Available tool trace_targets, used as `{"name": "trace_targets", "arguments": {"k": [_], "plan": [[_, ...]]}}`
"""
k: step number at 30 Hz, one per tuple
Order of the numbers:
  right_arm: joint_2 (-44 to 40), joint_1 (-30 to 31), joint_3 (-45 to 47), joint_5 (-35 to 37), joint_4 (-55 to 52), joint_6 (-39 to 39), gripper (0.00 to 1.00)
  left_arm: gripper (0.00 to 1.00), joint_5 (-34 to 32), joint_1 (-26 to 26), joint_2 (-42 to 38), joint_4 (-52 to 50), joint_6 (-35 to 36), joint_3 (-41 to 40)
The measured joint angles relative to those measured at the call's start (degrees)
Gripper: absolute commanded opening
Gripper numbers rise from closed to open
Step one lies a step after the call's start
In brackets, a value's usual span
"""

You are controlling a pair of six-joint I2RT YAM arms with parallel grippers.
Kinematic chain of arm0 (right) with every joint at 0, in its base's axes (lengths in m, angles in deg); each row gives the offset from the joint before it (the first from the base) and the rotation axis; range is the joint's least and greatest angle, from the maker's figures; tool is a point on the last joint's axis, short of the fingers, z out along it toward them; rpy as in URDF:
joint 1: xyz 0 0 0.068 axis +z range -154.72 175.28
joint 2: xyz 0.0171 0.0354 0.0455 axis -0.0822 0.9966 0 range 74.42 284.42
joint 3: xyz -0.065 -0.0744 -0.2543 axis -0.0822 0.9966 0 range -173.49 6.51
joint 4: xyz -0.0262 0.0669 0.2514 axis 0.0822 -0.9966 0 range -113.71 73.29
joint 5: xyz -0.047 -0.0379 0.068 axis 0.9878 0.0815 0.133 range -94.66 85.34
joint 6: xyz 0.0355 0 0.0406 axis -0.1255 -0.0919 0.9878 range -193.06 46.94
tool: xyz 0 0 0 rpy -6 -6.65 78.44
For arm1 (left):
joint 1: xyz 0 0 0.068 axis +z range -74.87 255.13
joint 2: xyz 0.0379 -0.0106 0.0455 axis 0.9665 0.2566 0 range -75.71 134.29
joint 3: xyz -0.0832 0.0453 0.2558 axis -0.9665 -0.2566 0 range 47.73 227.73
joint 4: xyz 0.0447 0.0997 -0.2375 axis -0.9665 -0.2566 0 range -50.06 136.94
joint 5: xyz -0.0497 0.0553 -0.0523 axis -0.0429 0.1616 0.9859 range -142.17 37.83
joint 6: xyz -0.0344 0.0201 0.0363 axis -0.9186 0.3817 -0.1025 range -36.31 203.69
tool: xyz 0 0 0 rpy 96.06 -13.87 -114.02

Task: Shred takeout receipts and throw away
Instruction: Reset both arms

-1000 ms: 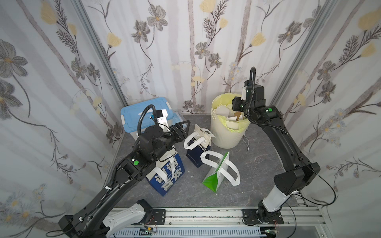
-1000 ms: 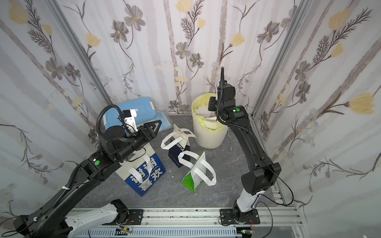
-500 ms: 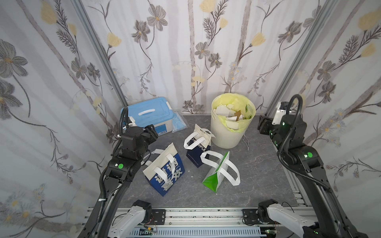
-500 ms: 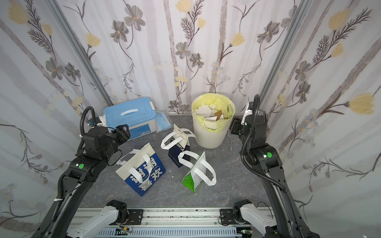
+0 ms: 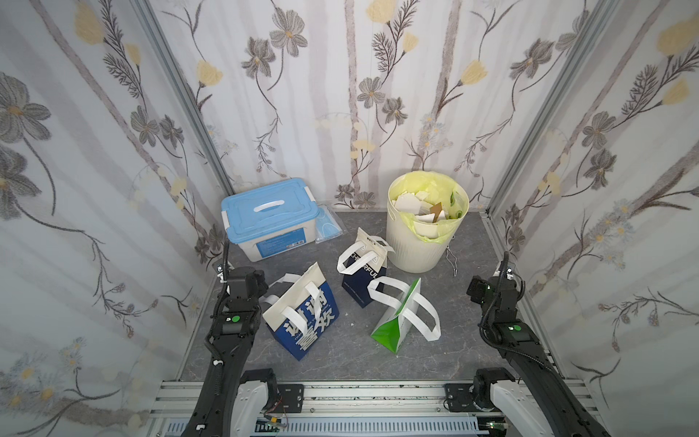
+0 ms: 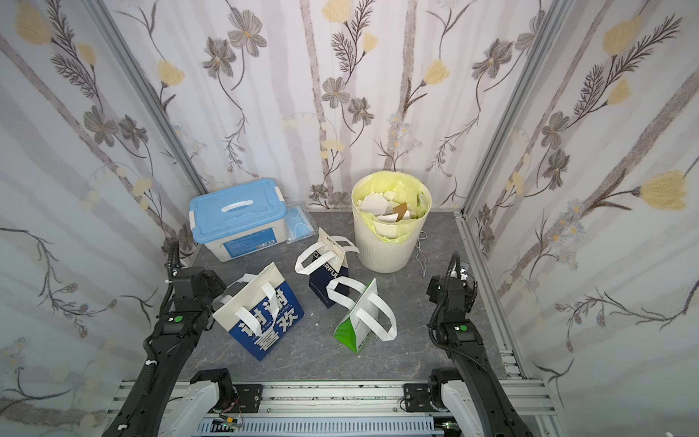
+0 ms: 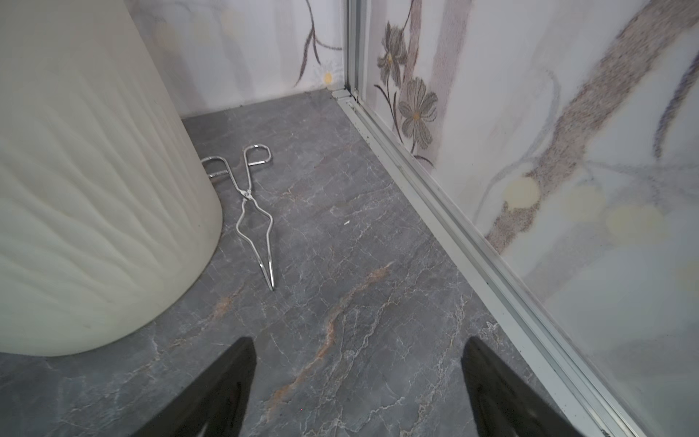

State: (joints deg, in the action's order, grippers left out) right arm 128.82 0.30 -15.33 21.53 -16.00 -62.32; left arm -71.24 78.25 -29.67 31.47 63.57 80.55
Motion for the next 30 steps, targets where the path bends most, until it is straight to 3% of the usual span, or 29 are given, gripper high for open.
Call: {"name": "trace_targets", "arguments": {"k": [9,19,22,30], "plan": [[9.2,-2.7,10.8,-9.8,30.0,-4.2,0.92,0.81,7.7,0.0,2.4,18.0,8.1,-11.6],[25.1,-4.2,8.0,-18.0,54.0,-7.0,0.94,0.83,12.4,0.0,8.9,35.6,9.9,-18.8],[29.5,-6.1,8.4,-21.9,58.2,-7.1,0.98,0.83,13.1,0.0,11.8,40.1,10.1,-19.4],[30.4,-8.1,8.6,-26.0,62.9,-6.3,1.0,0.84,13.4,0.0,21.0,52.2,10.8,-20.1]]}}
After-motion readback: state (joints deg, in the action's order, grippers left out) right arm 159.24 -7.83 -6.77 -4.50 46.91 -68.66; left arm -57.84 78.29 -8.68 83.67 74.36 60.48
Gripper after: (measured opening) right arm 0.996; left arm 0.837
